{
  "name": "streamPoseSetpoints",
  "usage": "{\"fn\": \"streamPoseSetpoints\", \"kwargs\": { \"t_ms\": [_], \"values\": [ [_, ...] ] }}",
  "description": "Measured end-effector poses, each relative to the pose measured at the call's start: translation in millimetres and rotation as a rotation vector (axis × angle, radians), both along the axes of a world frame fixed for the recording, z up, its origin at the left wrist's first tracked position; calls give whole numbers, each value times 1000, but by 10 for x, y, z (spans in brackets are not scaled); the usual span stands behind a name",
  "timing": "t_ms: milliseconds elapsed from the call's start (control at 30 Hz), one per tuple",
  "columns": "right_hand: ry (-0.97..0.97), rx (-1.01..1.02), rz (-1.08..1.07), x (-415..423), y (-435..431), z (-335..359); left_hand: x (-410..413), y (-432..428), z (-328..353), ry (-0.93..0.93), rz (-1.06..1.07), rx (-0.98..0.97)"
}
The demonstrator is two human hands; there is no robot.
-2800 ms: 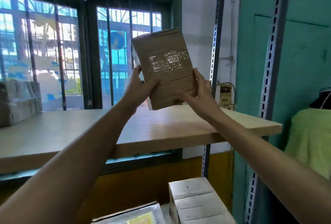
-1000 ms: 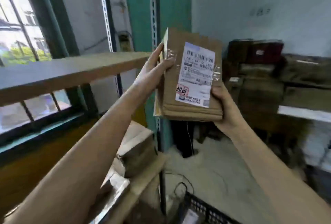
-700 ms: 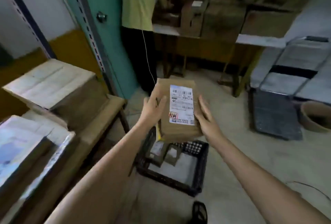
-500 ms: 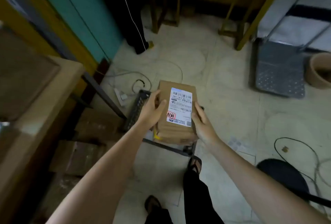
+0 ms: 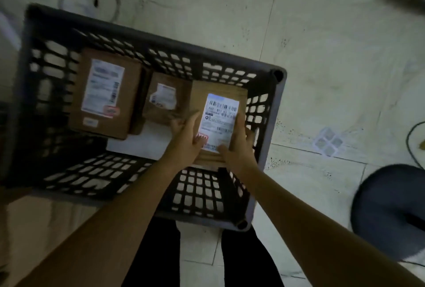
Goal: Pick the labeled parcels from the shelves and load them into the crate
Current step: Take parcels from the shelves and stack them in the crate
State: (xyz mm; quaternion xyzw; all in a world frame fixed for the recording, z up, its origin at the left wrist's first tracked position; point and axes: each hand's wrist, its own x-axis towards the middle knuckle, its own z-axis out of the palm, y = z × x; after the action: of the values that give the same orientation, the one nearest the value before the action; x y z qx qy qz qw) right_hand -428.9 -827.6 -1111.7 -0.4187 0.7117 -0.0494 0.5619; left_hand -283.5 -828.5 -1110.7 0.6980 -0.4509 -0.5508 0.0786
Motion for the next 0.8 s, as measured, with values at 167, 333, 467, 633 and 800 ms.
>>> {"fn": "streamPoseSetpoints", "kwargs": {
  "t_ms": [167,333,467,633,800],
  "values": [
    [148,-51,111,104,-88,-812,-32,-25,-760,31,-160,1],
    [163,-116,118,207,-131,-1072,147,-1,-974,-59,-407,-73],
    [321,-41,262,203,-115,-925,234,-15,-869,-237,-519,-121],
    [332,-6,496,348,-30,-203,313,-15,-252,-282,-357,-195],
    [157,71,740,321,95,905,599,161,763,-296,-153,-113]
  ]
}}
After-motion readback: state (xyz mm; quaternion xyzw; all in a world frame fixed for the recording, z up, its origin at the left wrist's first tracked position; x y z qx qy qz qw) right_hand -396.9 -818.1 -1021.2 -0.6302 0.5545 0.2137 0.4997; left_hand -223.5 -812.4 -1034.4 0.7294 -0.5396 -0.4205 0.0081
